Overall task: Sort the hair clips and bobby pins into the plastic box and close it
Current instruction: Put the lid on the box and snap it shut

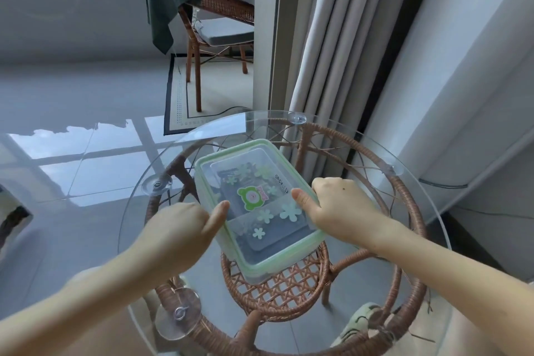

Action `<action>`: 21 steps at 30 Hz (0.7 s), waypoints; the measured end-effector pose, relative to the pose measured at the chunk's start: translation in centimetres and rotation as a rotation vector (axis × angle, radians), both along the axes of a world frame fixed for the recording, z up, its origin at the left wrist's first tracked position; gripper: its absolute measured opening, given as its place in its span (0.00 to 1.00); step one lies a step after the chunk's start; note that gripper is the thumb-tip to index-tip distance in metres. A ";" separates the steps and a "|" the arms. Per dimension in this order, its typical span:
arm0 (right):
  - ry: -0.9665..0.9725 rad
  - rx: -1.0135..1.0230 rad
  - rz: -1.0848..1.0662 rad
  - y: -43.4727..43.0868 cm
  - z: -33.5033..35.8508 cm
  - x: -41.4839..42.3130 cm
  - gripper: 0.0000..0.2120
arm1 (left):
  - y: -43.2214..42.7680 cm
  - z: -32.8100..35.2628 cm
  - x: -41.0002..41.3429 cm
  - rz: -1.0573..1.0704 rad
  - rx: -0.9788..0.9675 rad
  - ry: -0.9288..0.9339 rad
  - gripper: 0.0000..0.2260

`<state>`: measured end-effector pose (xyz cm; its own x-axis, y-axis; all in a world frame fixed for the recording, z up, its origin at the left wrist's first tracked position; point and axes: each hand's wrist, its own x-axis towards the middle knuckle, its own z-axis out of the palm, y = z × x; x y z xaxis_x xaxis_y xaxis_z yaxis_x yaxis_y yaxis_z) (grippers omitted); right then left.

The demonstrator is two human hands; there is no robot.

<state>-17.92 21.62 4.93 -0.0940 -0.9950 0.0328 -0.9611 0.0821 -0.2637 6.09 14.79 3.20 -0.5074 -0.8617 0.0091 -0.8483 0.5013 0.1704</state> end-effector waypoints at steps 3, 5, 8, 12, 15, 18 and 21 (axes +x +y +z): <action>-0.072 -0.004 -0.009 -0.8 -0.1 -0.4 0.24 | 1.1 -0.6 -1.1 0.027 0.074 0.109 0.32; -0.138 0.014 -0.028 -1.1 -0.3 -0.5 0.25 | 1.5 -0.8 -1.3 0.048 0.064 0.158 0.31; -0.207 0.028 -0.015 -0.8 -0.5 -0.5 0.26 | 0.8 -1.1 -1.5 0.087 0.091 0.265 0.28; -0.354 0.038 -0.058 0.8 -1.2 0.1 0.28 | -1.3 -0.6 -2.4 0.124 0.129 0.372 0.24; -0.428 0.045 -0.166 1.2 -1.4 0.6 0.27 | -1.9 -0.4 -2.9 0.129 0.147 0.360 0.21; -0.478 0.040 -0.228 1.1 -1.4 1.3 0.27 | -2.5 -0.1 -2.9 0.161 0.177 0.345 0.20; -0.485 0.055 -0.261 1.4 -1.2 1.9 0.27 | -3.3 0.4 -3.0 0.130 0.180 0.301 0.22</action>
<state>-16.01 23.02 3.72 -0.3292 -0.9357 -0.1267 -0.6762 0.3273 -0.6600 3.10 11.51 3.62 -0.3915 -0.9200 -0.0167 -0.8015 0.3320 0.4974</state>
